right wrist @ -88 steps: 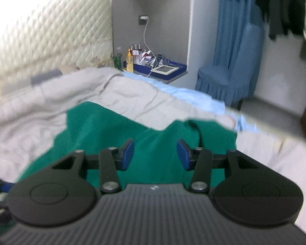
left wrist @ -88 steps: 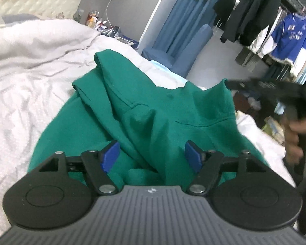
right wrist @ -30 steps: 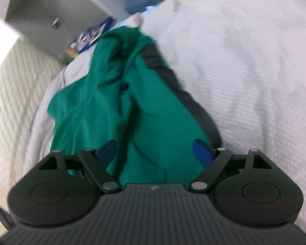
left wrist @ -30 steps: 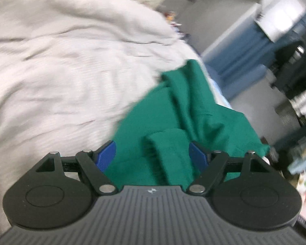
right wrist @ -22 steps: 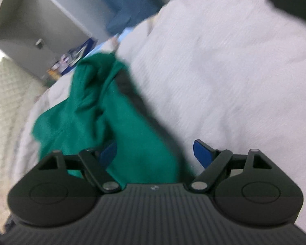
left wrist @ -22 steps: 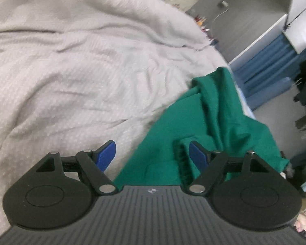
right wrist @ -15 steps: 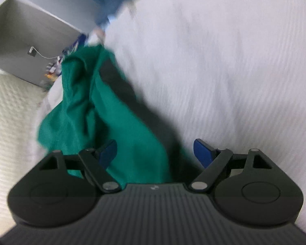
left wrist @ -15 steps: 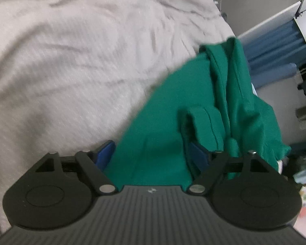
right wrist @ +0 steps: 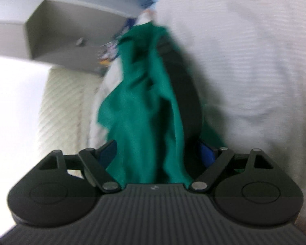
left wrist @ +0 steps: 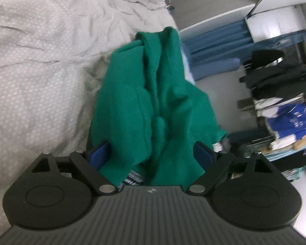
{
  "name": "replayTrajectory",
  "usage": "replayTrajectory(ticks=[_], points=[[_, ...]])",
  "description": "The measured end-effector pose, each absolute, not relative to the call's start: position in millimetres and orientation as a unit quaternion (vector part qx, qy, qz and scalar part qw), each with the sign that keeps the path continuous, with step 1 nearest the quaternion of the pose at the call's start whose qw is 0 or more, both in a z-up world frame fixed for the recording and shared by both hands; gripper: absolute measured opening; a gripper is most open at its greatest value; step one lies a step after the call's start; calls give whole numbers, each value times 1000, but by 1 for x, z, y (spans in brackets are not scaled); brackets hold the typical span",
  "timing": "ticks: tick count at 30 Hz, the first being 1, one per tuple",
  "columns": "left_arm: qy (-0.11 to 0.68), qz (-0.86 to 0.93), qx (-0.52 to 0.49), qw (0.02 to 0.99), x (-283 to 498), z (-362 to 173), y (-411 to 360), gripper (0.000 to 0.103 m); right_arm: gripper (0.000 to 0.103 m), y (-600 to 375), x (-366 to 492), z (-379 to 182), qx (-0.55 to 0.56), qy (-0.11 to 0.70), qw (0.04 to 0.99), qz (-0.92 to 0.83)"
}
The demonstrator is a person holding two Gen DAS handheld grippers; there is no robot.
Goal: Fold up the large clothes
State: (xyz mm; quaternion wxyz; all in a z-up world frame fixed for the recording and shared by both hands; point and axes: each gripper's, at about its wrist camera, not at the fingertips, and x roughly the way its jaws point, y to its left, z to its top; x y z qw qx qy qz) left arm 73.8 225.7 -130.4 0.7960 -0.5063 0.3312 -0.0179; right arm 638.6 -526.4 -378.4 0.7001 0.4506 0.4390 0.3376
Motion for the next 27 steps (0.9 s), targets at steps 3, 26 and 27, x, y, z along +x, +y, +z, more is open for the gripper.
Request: replayTrajectory(ticks=[3, 26, 27], points=[[363, 19, -494, 790, 76, -139, 225, 90, 86, -516, 640, -381, 416, 461, 711, 331], [323, 46, -506, 799, 39, -107, 224, 12, 8, -515, 626, -359, 376, 429, 742, 352], [315, 40, -515, 797, 35, -101, 225, 12, 8, -519, 626, -354, 385, 420, 738, 361]])
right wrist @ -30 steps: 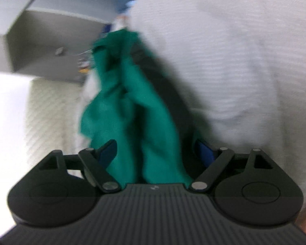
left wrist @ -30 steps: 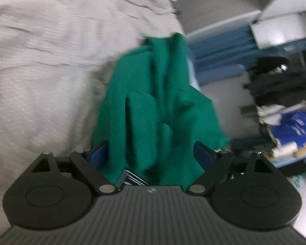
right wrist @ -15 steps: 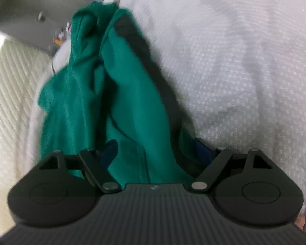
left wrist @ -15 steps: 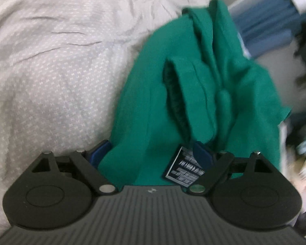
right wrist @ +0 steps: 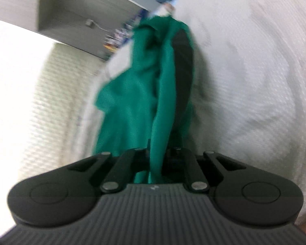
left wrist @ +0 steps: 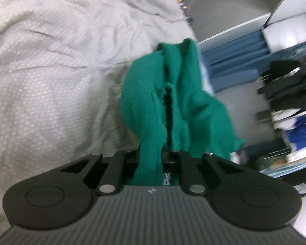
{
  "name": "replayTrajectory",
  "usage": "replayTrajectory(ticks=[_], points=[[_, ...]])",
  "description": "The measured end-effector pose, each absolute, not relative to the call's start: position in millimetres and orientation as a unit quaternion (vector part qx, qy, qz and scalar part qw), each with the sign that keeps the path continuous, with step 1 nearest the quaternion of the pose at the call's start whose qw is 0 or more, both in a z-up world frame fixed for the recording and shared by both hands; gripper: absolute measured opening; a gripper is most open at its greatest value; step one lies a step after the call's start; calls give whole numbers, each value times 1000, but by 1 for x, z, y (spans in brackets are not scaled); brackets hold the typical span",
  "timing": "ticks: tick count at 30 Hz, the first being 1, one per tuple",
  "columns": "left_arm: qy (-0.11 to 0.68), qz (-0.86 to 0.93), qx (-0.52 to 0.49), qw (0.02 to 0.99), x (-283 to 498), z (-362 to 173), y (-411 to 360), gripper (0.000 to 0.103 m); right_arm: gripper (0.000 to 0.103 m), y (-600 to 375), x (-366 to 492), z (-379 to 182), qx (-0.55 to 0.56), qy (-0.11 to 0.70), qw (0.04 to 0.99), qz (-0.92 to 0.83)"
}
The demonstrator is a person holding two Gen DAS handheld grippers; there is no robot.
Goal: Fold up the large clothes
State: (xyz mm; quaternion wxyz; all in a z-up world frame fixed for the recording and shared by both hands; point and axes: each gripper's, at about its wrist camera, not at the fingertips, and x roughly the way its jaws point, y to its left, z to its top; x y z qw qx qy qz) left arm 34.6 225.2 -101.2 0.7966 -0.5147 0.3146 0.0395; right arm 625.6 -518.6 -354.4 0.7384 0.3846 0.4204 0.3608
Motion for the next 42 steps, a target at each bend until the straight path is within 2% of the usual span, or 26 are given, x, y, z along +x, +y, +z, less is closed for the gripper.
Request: replayTrajectory(ticks=[13, 23, 31, 37, 42], points=[[255, -30, -530, 808, 7, -22, 237, 6, 8, -564, 608, -311, 435, 330, 726, 418], [230, -87, -511, 824, -96, 27, 234, 6, 8, -612, 531, -275, 417, 278, 736, 456], [220, -115, -512, 822, -171, 22, 218, 7, 8, -635, 481, -281, 417, 276, 738, 453], [190, -116, -525, 821, -133, 27, 229, 7, 9, -624, 521, -271, 448, 279, 729, 437], [170, -90, -546, 815, -48, 40, 238, 7, 9, -597, 580, -259, 486, 287, 727, 391]])
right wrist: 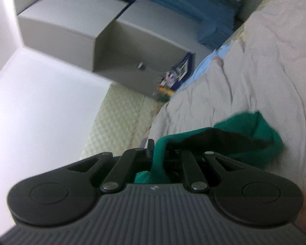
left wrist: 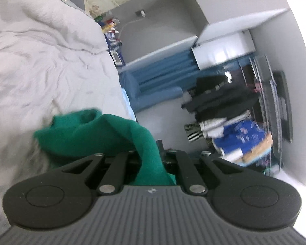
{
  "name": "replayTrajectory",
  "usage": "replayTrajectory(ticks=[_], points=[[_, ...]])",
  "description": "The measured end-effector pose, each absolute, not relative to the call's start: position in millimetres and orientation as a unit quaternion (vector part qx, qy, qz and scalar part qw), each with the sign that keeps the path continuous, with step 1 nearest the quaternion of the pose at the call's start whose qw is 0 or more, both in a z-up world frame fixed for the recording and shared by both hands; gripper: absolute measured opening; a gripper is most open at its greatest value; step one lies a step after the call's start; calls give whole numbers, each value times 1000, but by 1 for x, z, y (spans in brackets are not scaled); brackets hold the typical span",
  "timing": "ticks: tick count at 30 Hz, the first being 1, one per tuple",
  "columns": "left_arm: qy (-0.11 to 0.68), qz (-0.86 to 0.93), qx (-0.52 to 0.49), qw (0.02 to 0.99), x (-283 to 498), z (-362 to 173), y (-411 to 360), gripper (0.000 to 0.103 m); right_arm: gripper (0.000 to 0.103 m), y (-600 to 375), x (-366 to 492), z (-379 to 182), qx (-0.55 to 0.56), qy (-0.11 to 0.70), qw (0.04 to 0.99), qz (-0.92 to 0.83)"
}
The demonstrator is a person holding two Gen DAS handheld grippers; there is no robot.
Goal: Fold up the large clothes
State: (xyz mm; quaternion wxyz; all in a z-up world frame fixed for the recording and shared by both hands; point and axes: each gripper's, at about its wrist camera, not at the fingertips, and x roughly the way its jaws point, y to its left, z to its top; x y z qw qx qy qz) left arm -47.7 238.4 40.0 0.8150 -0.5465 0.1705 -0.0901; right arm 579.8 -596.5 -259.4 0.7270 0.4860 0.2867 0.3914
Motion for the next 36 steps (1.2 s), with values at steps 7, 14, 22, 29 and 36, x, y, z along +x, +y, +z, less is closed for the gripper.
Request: replayTrajectory(ticks=[7, 14, 22, 29, 36], points=[[166, -34, -570, 804, 77, 17, 251, 7, 8, -553, 674, -295, 536, 318, 724, 295], [175, -22, -552, 815, 163, -42, 261, 8, 8, -521, 736, -345, 542, 345, 723, 256], [218, -7, -521, 825, 232, -102, 270, 8, 9, -493, 783, -386, 504, 383, 739, 230], [274, 14, -521, 808, 273, -154, 280, 12, 8, -475, 806, -406, 472, 414, 748, 218], [266, 3, -528, 807, 276, -156, 283, 15, 11, -475, 799, -403, 479, 407, 746, 222]])
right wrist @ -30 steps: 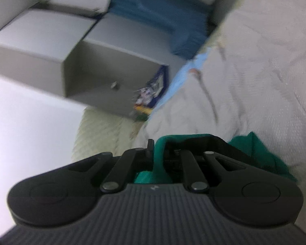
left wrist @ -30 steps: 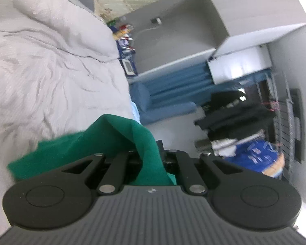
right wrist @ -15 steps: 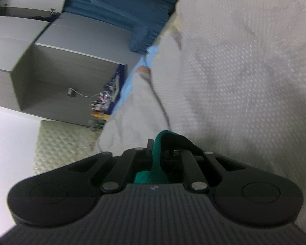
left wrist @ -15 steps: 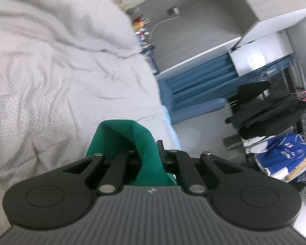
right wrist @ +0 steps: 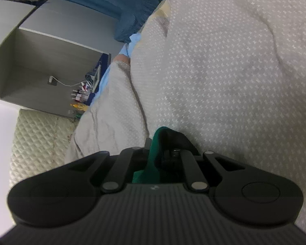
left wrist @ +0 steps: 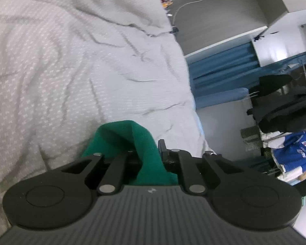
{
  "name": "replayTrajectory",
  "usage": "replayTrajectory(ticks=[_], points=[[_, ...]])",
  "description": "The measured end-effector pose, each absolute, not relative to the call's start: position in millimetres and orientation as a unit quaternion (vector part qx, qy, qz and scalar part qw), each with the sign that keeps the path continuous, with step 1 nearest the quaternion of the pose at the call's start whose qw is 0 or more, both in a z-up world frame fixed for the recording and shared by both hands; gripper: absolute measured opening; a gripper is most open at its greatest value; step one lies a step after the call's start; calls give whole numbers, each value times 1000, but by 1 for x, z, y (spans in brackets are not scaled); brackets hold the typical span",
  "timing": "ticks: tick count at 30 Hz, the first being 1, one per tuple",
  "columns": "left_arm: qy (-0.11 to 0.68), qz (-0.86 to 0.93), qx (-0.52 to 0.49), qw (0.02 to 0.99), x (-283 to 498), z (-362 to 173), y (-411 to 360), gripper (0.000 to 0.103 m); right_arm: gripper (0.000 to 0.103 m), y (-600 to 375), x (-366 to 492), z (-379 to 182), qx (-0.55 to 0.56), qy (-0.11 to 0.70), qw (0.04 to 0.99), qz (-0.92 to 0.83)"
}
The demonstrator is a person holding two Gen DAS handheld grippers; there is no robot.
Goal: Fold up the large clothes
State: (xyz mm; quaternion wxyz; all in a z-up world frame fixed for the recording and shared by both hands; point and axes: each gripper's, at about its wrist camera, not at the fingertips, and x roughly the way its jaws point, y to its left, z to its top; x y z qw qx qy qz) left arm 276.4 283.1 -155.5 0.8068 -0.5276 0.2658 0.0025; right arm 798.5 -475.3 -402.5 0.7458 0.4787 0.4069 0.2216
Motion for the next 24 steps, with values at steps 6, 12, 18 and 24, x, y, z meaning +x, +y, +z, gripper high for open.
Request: replayTrajectory(ticks=[6, 12, 18, 24], points=[[204, -18, -530, 823, 249, -121, 280, 80, 46, -490, 777, -383, 493, 380, 744, 244], [181, -32, -453, 872, 226, -85, 259, 81, 80, -506, 735, -344, 471, 307, 782, 268], [205, -46, -401, 892, 222, -83, 233, 81, 80, -496, 710, -315, 393, 263, 831, 292], [222, -19, -343, 913, 230, -85, 216, 81, 80, -463, 715, -309, 319, 276, 855, 303]])
